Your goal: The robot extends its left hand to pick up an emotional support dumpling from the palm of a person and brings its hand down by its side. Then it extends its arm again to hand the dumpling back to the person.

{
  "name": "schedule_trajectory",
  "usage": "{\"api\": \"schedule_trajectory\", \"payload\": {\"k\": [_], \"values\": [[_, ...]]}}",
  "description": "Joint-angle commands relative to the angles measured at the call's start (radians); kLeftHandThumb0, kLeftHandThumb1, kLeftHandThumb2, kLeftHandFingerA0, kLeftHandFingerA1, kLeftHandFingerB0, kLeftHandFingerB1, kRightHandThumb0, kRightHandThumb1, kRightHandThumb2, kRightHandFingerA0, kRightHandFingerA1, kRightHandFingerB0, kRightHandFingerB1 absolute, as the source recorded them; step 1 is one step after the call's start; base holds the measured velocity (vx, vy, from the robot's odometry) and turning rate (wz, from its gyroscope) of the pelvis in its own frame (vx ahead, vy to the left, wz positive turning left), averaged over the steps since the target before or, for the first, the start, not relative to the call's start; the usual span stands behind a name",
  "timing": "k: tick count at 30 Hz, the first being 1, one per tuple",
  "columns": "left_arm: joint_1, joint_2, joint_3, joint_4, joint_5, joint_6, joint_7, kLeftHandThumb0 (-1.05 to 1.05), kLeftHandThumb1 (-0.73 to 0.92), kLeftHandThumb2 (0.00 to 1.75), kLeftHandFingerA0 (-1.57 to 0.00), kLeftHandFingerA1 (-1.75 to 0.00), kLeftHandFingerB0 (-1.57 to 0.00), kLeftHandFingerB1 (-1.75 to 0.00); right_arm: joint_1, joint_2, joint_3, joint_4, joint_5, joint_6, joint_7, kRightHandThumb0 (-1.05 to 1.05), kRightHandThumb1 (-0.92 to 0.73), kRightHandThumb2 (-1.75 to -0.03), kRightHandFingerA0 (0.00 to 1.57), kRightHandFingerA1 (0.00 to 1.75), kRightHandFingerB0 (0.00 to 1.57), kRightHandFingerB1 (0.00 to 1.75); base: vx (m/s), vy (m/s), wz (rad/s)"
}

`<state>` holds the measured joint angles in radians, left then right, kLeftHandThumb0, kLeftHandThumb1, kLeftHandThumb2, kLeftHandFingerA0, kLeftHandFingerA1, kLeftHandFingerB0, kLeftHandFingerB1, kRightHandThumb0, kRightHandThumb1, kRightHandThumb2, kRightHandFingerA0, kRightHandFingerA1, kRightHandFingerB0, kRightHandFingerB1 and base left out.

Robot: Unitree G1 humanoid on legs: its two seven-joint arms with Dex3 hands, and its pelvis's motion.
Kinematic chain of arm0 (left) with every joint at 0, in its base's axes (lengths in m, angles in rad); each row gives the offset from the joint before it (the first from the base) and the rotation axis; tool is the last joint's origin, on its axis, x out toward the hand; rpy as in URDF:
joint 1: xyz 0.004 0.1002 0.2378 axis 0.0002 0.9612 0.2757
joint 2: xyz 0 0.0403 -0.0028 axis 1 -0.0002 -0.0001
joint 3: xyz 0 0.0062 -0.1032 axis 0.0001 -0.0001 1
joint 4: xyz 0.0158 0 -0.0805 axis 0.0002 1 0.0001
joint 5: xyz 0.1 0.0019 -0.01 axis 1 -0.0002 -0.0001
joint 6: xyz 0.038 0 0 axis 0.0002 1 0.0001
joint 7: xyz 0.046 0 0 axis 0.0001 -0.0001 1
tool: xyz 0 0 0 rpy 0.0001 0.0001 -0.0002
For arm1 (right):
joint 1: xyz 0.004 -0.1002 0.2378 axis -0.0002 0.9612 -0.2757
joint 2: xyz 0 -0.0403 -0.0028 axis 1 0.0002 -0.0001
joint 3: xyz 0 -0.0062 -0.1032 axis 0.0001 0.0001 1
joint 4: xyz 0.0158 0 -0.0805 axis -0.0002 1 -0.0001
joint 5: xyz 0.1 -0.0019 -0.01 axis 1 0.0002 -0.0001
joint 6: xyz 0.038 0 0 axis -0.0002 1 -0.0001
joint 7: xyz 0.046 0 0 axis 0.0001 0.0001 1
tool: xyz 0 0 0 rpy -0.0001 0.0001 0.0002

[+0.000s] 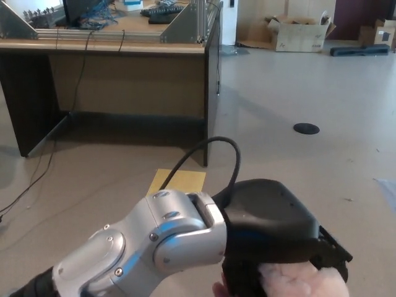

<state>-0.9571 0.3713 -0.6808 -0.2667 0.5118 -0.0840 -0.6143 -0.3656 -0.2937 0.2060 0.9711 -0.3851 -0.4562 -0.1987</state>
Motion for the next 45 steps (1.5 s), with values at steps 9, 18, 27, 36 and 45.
{"api": "schedule_trajectory", "payload": {"k": [9,18,27,36,45], "values": [[0.167,-0.052,0.092,0.072,0.206,-0.244,0.494,-0.36,0.58,0.57,-0.91,-1.65,-0.91,-0.53,-0.028,0.047,-0.161,0.057,0.186,-0.071,0.081,-0.38,-0.67,-0.60,0.88,0.63,0.71,0.50,0.00,0.000,0.00],[0.196,-0.084,0.232,0.117,0.156,-0.251,0.606,-0.11,0.53,0.95,-1.16,-1.39,-0.84,-1.23,-0.038,0.056,-0.174,0.036,0.163,-0.004,0.072,-0.39,-0.65,-0.59,0.71,0.46,0.49,0.38,0.00,0.000,0.00],[0.126,-0.190,0.504,0.030,-0.118,-0.047,0.491,-0.11,0.75,0.69,-0.84,-1.66,-0.82,-1.11,-0.050,0.062,-0.185,0.041,0.148,0.013,0.061,-0.38,-0.65,-0.59,0.72,0.46,0.49,0.38,0.00,0.000,0.00],[0.075,-0.328,0.931,-0.010,-0.768,0.405,0.421,-0.20,0.74,0.63,-1.05,-1.29,-0.92,-0.85,-0.047,0.065,-0.190,0.040,0.145,0.011,0.069,-0.36,-0.65,-0.59,0.74,0.47,0.50,0.38,0.00,0.000,0.00],[0.135,-0.255,1.168,-0.009,-1.017,0.579,0.446,-0.10,0.76,0.81,-0.95,-1.35,-0.87,-0.96,-0.052,0.064,-0.191,0.044,0.143,0.011,0.065,-0.36,-0.65,-0.59,0.74,0.47,0.50,0.38,0.00,0.000,0.00]]}}
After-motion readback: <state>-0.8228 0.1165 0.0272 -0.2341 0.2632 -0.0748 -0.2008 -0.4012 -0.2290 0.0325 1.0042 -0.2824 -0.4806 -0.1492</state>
